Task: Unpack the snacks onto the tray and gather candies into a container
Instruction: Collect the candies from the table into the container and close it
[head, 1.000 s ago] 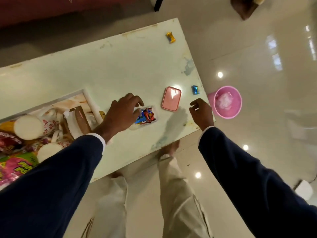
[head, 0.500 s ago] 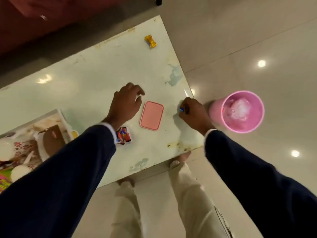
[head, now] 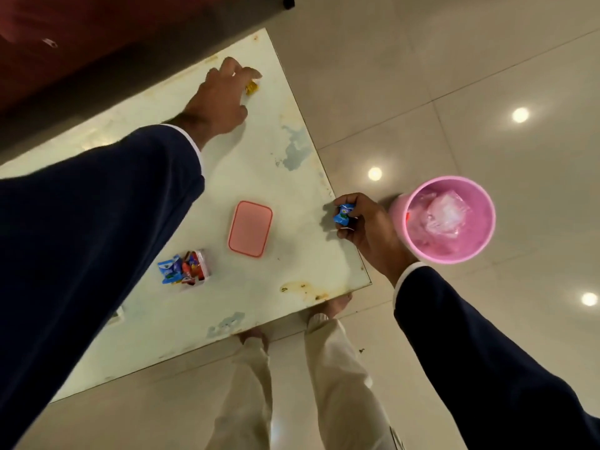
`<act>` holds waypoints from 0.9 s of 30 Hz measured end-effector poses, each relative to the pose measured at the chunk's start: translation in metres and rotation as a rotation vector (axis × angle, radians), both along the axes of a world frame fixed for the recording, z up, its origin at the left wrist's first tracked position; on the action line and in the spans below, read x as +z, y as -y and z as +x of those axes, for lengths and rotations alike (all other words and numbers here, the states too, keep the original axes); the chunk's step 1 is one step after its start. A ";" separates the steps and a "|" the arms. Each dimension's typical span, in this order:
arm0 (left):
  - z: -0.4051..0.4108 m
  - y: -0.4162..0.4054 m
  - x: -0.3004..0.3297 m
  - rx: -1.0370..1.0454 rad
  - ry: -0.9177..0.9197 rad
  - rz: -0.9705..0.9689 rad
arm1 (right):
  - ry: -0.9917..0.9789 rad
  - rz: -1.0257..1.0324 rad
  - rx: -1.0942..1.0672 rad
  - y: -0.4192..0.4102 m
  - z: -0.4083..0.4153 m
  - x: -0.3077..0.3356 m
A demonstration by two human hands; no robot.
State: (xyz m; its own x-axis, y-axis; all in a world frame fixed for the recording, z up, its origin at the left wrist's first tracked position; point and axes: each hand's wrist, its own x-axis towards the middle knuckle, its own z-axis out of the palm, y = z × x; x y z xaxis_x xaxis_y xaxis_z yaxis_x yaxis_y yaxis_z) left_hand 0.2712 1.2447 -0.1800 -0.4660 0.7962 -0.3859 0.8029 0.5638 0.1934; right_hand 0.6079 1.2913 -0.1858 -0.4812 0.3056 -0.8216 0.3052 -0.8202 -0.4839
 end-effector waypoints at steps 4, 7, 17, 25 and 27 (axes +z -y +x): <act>0.025 0.004 -0.007 -0.065 -0.058 0.052 | 0.009 0.025 0.022 0.001 0.001 0.001; 0.043 0.023 -0.009 -0.048 -0.008 0.109 | 0.011 0.034 0.048 0.008 0.002 0.005; 0.095 0.156 0.043 0.566 0.500 0.481 | -0.041 0.089 0.142 0.063 -0.040 0.025; 0.125 0.317 0.057 0.999 0.454 0.535 | -0.012 0.418 0.413 0.158 -0.095 0.049; 0.128 0.341 0.054 1.036 0.471 0.534 | -0.003 0.511 0.510 0.183 -0.108 0.052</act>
